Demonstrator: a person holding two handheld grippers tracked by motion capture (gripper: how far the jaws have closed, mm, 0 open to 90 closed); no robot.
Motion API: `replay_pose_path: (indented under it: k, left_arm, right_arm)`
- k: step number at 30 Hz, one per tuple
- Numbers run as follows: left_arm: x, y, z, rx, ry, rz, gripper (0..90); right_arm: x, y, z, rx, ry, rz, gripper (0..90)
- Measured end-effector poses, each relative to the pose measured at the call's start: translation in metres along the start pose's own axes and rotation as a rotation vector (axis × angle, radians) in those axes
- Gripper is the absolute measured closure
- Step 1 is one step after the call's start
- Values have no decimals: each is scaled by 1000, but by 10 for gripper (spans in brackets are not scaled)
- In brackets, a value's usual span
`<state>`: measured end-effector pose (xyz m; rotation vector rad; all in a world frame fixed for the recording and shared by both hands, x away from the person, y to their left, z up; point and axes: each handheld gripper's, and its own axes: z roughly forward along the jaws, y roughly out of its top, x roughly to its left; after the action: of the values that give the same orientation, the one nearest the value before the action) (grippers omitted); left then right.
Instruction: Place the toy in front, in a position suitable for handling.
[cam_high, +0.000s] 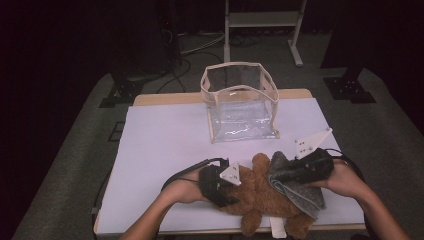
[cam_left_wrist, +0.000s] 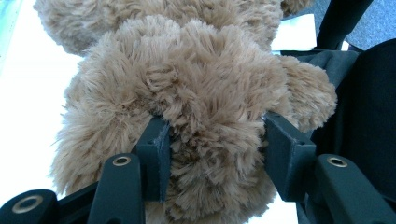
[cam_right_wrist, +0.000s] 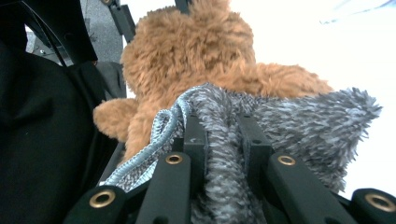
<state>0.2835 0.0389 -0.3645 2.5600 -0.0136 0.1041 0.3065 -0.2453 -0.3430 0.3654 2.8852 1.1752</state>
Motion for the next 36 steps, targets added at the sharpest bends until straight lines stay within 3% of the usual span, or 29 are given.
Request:
replay_pose_path:
  k: [5, 9, 15, 20, 23, 26, 29, 31, 36]
  left_arm:
    - [-1, -1, -1, 2, 5, 7, 470]
    - [1, -2, -4, 6, 16, 18, 455]
    - [0, -11, -22, -9, 73, 31, 393]
    - [1, -24, -21, 12, 75, 20, 382]
    - [1, -28, -7, -7, 70, 21, 388]
    - [3, -26, -4, -29, 75, 5, 428]
    - [4, -21, -2, -17, 81, 3, 431]
    - [4, -19, -2, -7, 82, 13, 431]
    - [-1, -22, -4, -30, 75, 8, 435]
  right_arm:
    - [1, 17, 18, -15, 15, -39, 760]
    - [9, 24, 28, -6, 17, -72, 759]
    - [18, 6, 12, 20, -22, -55, 761]
    - [14, -13, -4, -1, -54, -1, 761]
    - [17, -9, -2, 1, -76, -23, 760]
    - [23, 0, 1, -9, -93, -58, 760]
    - [34, 8, 7, -28, -54, -89, 760]
    - [40, 10, 14, -7, -53, -111, 760]
    - [33, -5, 13, -9, -49, -87, 763]
